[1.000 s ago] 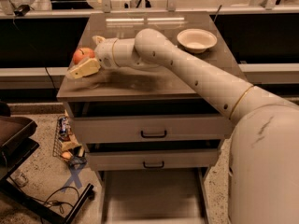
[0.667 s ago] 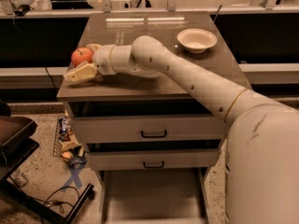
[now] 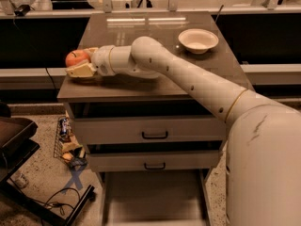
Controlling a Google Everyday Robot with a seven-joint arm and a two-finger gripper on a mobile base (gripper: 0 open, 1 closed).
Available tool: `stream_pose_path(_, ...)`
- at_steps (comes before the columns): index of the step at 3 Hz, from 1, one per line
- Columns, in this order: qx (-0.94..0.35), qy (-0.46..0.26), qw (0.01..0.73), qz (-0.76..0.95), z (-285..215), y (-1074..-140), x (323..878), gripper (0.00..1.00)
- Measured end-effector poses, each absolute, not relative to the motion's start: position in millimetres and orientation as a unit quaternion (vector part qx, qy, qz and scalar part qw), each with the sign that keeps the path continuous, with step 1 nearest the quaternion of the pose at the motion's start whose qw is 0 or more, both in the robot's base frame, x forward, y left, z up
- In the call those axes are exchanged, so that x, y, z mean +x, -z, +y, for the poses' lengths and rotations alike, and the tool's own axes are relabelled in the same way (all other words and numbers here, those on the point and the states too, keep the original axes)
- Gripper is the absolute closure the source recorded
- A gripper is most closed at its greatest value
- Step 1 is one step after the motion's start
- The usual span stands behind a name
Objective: Place apple into bottom drawer
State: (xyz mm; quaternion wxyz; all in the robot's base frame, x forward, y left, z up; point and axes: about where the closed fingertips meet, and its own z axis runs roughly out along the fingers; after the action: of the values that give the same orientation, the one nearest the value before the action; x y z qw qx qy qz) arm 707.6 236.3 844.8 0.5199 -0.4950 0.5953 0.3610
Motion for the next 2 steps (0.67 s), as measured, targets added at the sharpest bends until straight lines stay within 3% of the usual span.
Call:
stream_pose_path(1, -0.496, -0.362, 0.519, 0.594, 238.7, -844.4, 706.4, 0.87)
stream_pose_path(2, -0.497, -0.364, 0.518, 0.594, 241.2, -844.0, 705.2, 1.00)
